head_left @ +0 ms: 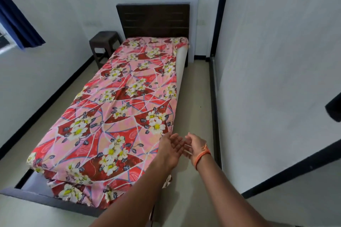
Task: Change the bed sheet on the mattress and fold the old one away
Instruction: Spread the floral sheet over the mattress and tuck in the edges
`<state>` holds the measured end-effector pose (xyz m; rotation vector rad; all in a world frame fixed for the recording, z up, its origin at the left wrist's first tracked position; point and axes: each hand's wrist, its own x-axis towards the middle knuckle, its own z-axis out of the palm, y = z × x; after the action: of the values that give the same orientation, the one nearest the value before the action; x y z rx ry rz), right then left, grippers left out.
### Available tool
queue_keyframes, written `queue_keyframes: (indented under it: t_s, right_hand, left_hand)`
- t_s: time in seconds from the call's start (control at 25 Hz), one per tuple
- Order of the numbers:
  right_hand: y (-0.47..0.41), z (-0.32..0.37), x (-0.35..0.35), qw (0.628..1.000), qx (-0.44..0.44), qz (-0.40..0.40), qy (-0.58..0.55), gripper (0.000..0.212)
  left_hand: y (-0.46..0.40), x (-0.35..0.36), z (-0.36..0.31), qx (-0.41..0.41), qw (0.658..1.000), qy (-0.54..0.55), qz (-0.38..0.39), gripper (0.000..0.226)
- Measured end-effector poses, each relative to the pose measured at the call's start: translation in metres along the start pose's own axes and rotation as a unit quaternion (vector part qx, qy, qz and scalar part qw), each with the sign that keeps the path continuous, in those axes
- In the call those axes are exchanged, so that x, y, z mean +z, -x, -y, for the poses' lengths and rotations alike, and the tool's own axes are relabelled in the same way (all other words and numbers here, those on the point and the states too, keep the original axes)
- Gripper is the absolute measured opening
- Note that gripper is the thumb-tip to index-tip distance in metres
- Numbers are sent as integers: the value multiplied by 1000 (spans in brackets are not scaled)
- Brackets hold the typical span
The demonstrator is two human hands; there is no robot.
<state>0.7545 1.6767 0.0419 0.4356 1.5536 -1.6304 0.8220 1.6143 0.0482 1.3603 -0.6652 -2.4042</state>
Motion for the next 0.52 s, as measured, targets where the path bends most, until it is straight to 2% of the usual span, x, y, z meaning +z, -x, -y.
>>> queue_keyframes:
  t_s: [0.28,0.52]
  right_hand:
    - [-59,89,7,1000,-21,18,0,22]
    - [-160,174,54,1000,-13,-12,-7,21]
  left_hand:
    - [-41,72,-45,14,999,19,24,30]
    - [-159,144,-109,10,1000,-5,14,29]
